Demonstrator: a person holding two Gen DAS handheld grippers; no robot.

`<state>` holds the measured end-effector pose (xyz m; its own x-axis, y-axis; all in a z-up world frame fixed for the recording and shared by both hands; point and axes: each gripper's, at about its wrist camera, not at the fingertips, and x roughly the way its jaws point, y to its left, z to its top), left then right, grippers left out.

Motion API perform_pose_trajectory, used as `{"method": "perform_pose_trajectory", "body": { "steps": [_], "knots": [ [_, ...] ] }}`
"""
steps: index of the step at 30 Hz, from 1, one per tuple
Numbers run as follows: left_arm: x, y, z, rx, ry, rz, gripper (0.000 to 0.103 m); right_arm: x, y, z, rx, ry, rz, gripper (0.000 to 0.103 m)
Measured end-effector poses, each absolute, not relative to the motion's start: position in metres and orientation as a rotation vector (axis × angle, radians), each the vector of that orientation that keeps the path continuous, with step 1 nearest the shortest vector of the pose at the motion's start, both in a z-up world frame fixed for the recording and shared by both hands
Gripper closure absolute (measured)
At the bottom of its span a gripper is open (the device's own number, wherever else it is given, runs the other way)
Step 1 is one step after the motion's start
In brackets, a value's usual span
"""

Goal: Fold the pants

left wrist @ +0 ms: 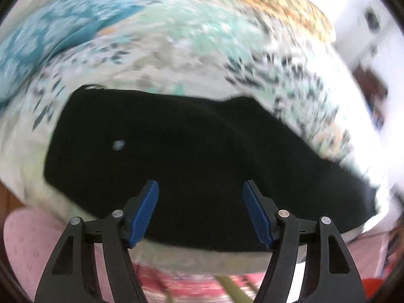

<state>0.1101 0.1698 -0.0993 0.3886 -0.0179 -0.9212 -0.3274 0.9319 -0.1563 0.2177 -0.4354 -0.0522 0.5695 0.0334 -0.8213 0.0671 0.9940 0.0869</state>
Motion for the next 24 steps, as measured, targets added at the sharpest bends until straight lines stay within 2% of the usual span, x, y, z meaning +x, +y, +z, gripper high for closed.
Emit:
{"method": "perform_pose_trajectory", "body": {
  "steps": [4, 6, 9, 11, 15, 20, 22, 24],
  "knots": [
    [0.116, 0.136, -0.163, -0.067, 1.374, 0.254, 0.032, 0.217, -0.350, -0.090, 0.094, 1.043, 0.165, 0.011],
    [0.106, 0.132, -0.164, 0.003, 1.357, 0.259, 0.032, 0.217, -0.322, -0.121, 0.054, 1.109, 0.205, 0.011],
    [0.099, 0.149, -0.157, -0.041, 1.379, 0.330, 0.030, 0.218, -0.308, -0.164, 0.040, 1.217, 0.202, 0.011],
    [0.093, 0.166, -0.152, -0.087, 1.367, 0.393, 0.028, 0.217, -0.307, -0.174, 0.021, 1.230, 0.176, 0.011],
    [0.087, 0.177, -0.133, -0.244, 1.270, 0.381, 0.027, 0.213, -0.304, -0.178, 0.022, 1.218, 0.179, 0.003],
    [0.132, 0.163, -0.122, -0.233, 1.151, 0.294, 0.015, 0.210, -0.296, -0.181, -0.028, 1.207, 0.151, 0.000],
    [0.146, 0.168, -0.129, -0.207, 1.097, 0.325, 0.011, 0.209, -0.299, -0.180, -0.022, 1.198, 0.143, 0.000],
    [0.157, 0.179, -0.148, -0.194, 1.138, 0.391, 0.011, 0.211, -0.301, -0.181, -0.010, 1.190, 0.143, 0.000]
  ]
}}
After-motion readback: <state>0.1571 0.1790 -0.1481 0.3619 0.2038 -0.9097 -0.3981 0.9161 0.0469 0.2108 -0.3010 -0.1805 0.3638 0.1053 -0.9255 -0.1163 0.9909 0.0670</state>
